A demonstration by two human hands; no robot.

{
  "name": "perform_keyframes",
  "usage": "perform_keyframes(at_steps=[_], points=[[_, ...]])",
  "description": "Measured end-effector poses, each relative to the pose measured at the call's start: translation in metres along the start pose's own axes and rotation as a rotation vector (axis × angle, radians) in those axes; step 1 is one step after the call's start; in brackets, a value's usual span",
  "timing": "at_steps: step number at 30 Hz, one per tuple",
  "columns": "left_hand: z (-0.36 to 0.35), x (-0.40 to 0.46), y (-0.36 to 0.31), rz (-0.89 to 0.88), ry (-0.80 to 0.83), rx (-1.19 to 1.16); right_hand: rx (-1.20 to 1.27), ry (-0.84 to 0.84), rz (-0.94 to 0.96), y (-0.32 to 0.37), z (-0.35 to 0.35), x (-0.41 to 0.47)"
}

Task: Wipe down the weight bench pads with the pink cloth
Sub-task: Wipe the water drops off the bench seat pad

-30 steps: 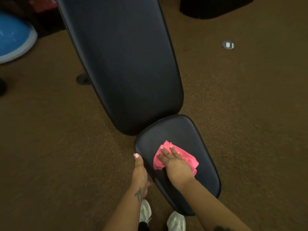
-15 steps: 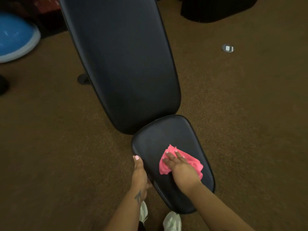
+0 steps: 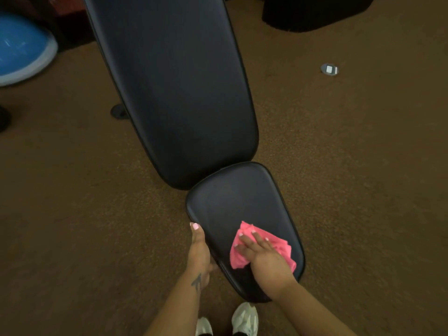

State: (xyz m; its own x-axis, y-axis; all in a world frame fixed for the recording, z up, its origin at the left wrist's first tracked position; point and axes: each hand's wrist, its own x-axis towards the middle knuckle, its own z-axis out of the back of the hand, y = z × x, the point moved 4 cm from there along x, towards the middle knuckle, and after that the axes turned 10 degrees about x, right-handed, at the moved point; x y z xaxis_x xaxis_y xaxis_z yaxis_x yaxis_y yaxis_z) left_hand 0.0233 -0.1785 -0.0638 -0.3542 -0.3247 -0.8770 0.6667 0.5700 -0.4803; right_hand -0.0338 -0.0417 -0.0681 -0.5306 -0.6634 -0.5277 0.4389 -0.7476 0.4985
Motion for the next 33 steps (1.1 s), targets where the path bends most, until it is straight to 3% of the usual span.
perform_keyframes(at_steps=[7, 15, 23, 29, 33], points=[[-0.004, -0.014, -0.007, -0.033, 0.043, 0.019, 0.034, -0.134, -0.086, 0.014, -0.007, 0.024], [0.003, -0.005, 0.017, -0.012, 0.075, 0.091, 0.038, 0.013, -0.066, 0.023, -0.020, -0.029], [0.008, -0.007, 0.031, -0.069, 0.139, 0.234, 0.116, -0.152, -0.249, -0.005, -0.008, -0.007], [0.008, -0.010, 0.038, -0.090, 0.138, 0.216, 0.070, -0.099, -0.097, 0.033, -0.031, -0.033], [0.004, -0.014, 0.041, -0.091, 0.152, 0.213, 0.064, -0.065, -0.108, 0.012, -0.040, -0.058]])
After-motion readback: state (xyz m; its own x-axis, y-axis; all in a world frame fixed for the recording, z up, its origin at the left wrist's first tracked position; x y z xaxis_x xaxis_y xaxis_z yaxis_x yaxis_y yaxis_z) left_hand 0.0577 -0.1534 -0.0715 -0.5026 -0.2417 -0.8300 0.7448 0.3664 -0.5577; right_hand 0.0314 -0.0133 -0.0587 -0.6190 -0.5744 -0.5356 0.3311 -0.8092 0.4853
